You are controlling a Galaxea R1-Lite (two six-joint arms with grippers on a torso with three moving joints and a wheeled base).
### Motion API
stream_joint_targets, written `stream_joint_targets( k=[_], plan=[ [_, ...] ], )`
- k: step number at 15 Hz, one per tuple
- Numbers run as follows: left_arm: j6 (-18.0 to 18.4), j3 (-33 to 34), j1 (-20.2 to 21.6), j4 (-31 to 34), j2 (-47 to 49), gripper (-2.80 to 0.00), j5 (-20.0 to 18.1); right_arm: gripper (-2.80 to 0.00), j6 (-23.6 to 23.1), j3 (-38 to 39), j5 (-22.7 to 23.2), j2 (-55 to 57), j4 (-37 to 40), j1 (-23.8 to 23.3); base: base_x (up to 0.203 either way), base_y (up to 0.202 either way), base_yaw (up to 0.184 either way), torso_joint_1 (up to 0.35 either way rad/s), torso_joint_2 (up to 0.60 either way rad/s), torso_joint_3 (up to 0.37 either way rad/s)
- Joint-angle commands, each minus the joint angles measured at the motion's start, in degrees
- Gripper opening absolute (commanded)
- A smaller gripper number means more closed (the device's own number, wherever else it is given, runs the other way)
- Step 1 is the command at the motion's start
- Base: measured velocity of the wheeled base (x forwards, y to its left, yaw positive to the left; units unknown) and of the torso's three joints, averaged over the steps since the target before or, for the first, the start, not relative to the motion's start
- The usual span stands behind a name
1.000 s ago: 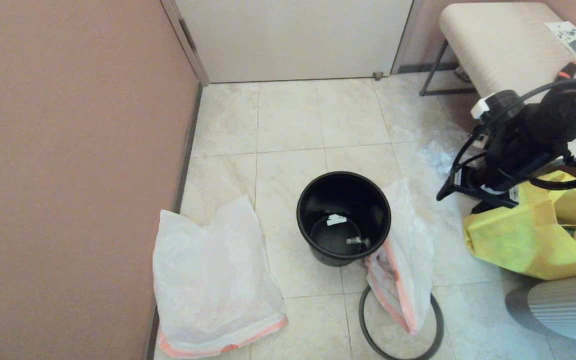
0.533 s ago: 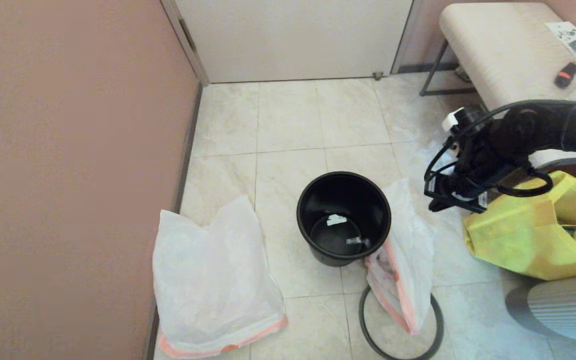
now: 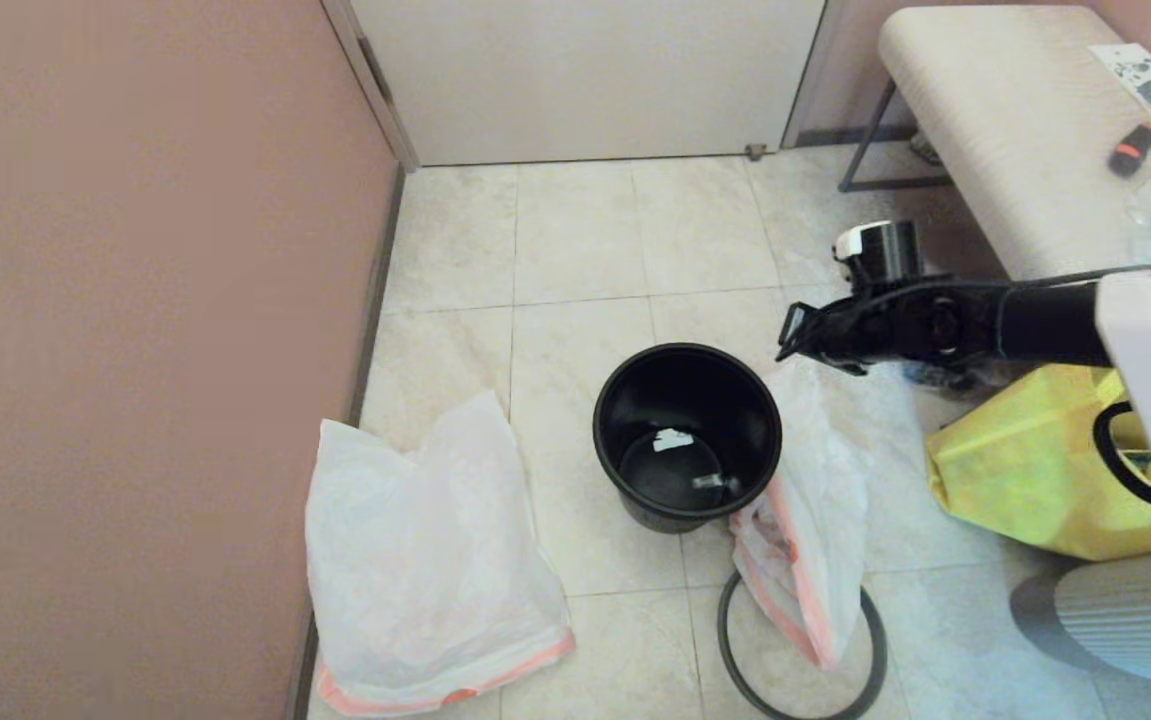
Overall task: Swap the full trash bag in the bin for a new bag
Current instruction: Pick up a new trash bag
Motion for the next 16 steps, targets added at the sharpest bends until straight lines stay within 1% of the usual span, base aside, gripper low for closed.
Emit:
stream_joint_targets(
  k=[1,3,5,7,9,14,15,16],
  plan=[
    [0.05,0.00,0.00,-0.01,-0.02,-2.80,-0.02,-2.80,-3.96,-0.20,0.20,7.20,-11.08,0.88,0.000,0.000,0.000,0.000,0.00,0.000],
    [0.05,0.00,0.00,-0.01,-0.02,-2.80,-0.02,-2.80,-8.23,-0.28,1.75,10.43,-16.06,1.03,0.000,0.000,0.000,0.000,0.00,0.000],
    [0.05,0.00,0.00,-0.01,-0.02,-2.80,-0.02,-2.80,-11.66,-0.74,3.83,11.88,-17.16,1.11,0.000,0.000,0.000,0.000,0.00,0.000],
    [0.05,0.00,0.00,-0.01,-0.02,-2.80,-0.02,-2.80,-11.94,-0.75,5.67,11.79,-15.83,1.57,0.000,0.000,0.000,0.000,0.00,0.000],
    [0.05,0.00,0.00,-0.01,-0.02,-2.80,-0.02,-2.80,-11.94,-0.67,6.15,10.55,-12.05,2.64,0.000,0.000,0.000,0.000,0.00,0.000],
    [0.05,0.00,0.00,-0.01,-0.02,-2.80,-0.02,-2.80,-11.95,0.01,6.37,6.63,0.51,6.07,0.000,0.000,0.000,0.000,0.00,0.000],
    [0.05,0.00,0.00,-0.01,-0.02,-2.80,-0.02,-2.80,-11.89,0.51,6.51,5.61,3.44,6.47,0.000,0.000,0.000,0.000,0.00,0.000],
    [0.05,0.00,0.00,-0.01,-0.02,-2.80,-0.02,-2.80,-11.91,1.12,7.47,4.63,8.29,7.29,0.000,0.000,0.000,0.000,0.00,0.000]
  ],
)
